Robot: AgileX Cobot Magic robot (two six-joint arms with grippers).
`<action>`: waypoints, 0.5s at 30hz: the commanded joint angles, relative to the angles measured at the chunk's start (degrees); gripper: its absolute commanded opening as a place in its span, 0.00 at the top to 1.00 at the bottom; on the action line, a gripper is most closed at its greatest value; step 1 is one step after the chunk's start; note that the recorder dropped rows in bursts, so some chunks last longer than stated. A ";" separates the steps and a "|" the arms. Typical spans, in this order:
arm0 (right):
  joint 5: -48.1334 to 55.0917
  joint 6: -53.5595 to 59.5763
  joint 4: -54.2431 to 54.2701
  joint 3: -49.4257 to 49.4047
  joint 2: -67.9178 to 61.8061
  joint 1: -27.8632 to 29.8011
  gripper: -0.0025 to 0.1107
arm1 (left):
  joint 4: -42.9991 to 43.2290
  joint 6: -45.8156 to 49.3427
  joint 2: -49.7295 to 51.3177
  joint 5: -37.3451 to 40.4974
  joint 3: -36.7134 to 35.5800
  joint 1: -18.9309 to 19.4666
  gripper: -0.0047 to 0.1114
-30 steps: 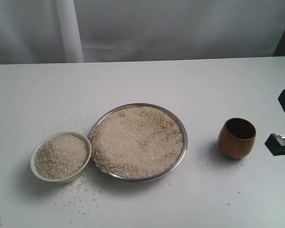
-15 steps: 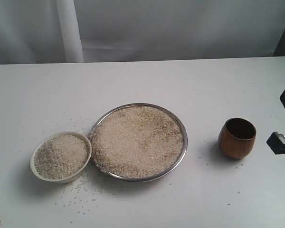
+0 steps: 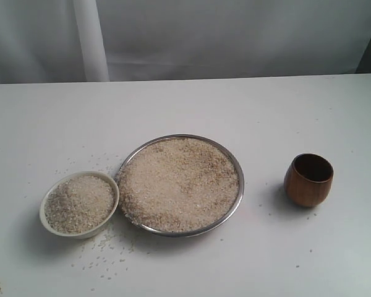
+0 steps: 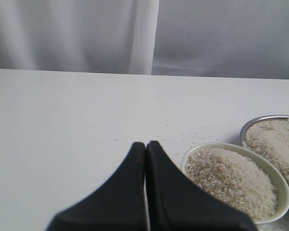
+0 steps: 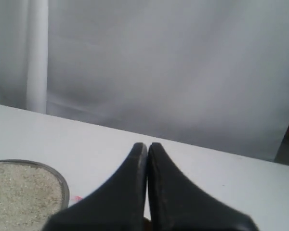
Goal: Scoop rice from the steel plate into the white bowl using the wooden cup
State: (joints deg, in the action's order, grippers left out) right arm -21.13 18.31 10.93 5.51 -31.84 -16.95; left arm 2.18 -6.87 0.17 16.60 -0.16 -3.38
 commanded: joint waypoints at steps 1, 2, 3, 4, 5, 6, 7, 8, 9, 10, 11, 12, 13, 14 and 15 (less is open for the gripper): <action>4.81 1.41 -4.91 -0.39 8.40 2.51 0.98 | -0.28 -0.17 -0.17 -0.24 0.16 -0.24 0.96; 5.25 1.41 -5.56 -0.39 9.58 2.59 0.98 | -0.28 -0.17 -0.17 -0.24 0.16 -0.24 0.96; 5.88 1.41 -6.31 -0.39 10.88 2.62 0.98 | -0.28 -0.04 -0.17 -0.24 0.16 -0.24 0.96; 6.66 1.41 -6.70 -0.39 12.19 2.62 0.98 | -0.28 -0.04 -0.17 -0.24 0.16 -0.24 0.96; 7.30 1.41 -7.08 -0.39 12.98 2.62 0.98 | -0.28 -0.04 -0.17 -0.24 0.16 -0.24 0.96; 8.52 1.41 -7.44 -0.39 13.92 2.62 0.98 | -0.28 -0.04 -0.17 -0.24 0.16 -0.24 0.96; 10.19 1.41 -7.79 -0.39 14.94 2.62 0.98 | -0.28 -0.04 -0.17 -0.24 0.16 -0.24 0.96; 12.25 1.41 -8.47 -0.39 15.77 2.62 0.98 | -0.28 -0.04 -0.17 -0.24 0.16 -0.24 0.96; 14.54 1.41 -9.37 -0.39 16.88 2.62 0.98 | -0.28 -0.04 -0.17 -0.24 0.16 -0.24 0.96; 18.19 1.41 -11.40 -0.39 18.89 2.62 0.98 | -0.28 -0.04 -0.17 -0.24 0.16 -0.24 0.96; 19.45 1.41 -12.00 -0.39 19.90 2.62 0.98 | -0.28 -0.04 -0.17 -0.24 0.16 -0.24 0.96; 20.54 1.41 -13.18 -0.39 21.63 2.62 0.98 | -0.28 -0.04 -0.17 -0.24 0.16 -0.24 0.96; 20.54 1.41 -13.30 -0.39 22.35 2.62 0.98 | -0.28 -0.22 -0.17 -0.24 0.16 -0.24 0.96; 20.54 1.41 -13.30 -0.39 23.67 2.62 0.98 | -0.28 -0.22 -0.17 -0.24 0.16 -0.24 0.96; 20.79 1.00 -13.30 -0.39 24.46 2.62 0.98 | -0.28 -0.22 -0.17 -0.24 0.16 -0.24 0.96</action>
State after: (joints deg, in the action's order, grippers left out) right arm -1.08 19.44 -1.35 5.19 -9.20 -14.71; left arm 2.18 -6.78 0.17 16.60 -0.16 -3.38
